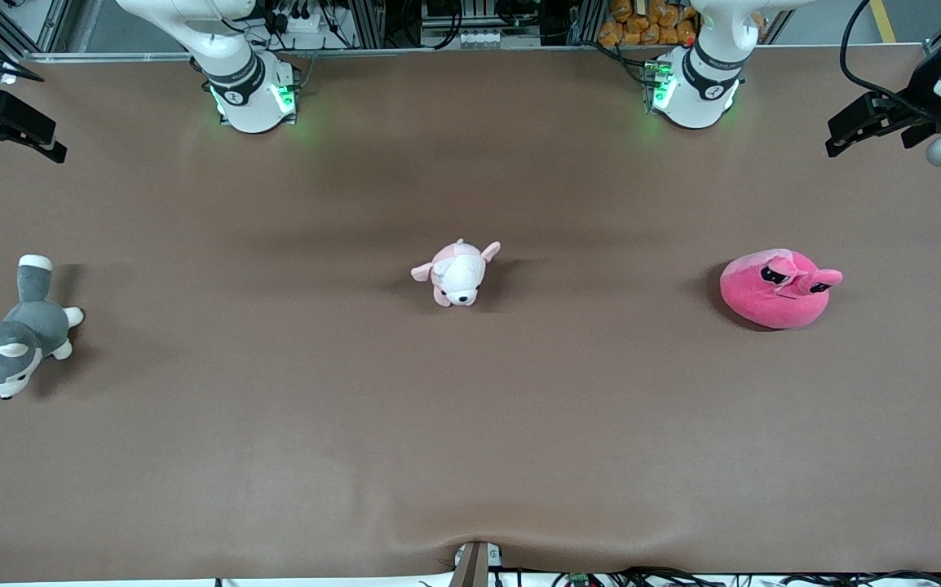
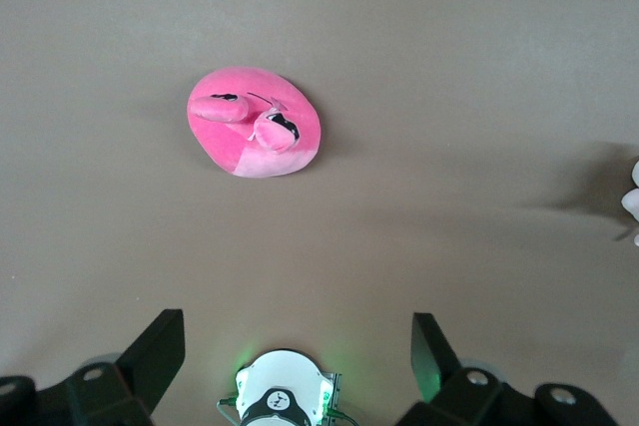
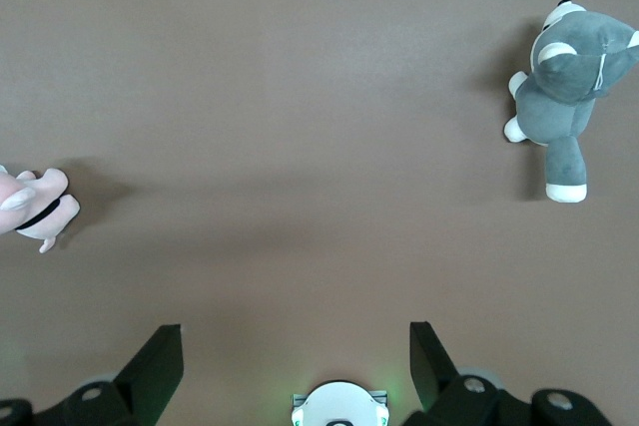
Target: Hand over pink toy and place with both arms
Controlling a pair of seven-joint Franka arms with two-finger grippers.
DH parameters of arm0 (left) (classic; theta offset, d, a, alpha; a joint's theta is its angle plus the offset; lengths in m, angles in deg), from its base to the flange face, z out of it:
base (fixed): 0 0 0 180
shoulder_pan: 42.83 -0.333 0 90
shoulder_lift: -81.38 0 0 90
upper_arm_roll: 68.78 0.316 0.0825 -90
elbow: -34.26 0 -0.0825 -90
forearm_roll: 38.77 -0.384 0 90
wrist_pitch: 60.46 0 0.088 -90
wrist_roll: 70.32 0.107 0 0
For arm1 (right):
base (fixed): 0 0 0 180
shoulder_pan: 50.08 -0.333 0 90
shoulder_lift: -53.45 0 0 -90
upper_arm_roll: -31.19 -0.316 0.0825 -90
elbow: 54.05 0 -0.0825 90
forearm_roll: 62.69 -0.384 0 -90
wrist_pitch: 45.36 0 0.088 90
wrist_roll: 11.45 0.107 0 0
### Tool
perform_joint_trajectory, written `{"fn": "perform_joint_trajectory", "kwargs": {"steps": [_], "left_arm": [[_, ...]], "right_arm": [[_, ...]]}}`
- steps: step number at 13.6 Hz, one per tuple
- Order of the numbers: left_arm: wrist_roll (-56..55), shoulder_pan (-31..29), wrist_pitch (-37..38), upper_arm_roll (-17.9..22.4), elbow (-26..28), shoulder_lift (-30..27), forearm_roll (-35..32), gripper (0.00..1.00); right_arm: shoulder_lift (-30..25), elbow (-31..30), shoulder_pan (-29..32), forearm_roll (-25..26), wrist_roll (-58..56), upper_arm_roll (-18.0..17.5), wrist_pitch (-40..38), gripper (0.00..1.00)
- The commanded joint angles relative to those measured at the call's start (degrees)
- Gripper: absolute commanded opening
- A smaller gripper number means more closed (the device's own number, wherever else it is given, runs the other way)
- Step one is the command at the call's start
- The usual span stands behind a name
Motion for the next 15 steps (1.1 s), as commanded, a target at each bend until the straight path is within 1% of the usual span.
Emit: {"fn": "perform_joint_trajectory", "kwargs": {"steps": [1,5,7,15], "left_arm": [[1.34,-0.03,1.32,-0.16,-1.05,-0.33,-1.45,1.0],[1.6,-0.21,1.32,0.1,-1.67,0.02,-1.45,1.0],[1.25,-0.21,1.41,0.02,-3.77,1.16,-1.45,1.0],[0.72,-0.39,1.5,0.46,-3.61,1.34,-1.37,1.0]], "right_arm": [[0.52,1.11,1.58,-1.4,-0.24,-0.61,-0.91,1.0],[0.52,1.11,1.75,-1.57,-0.24,-0.61,-0.91,1.0],[0.52,1.11,1.75,-1.66,-0.24,-0.61,-0.91,1.0],[0.52,1.1,2.19,-1.66,-0.24,-0.7,-0.91,1.0]]}}
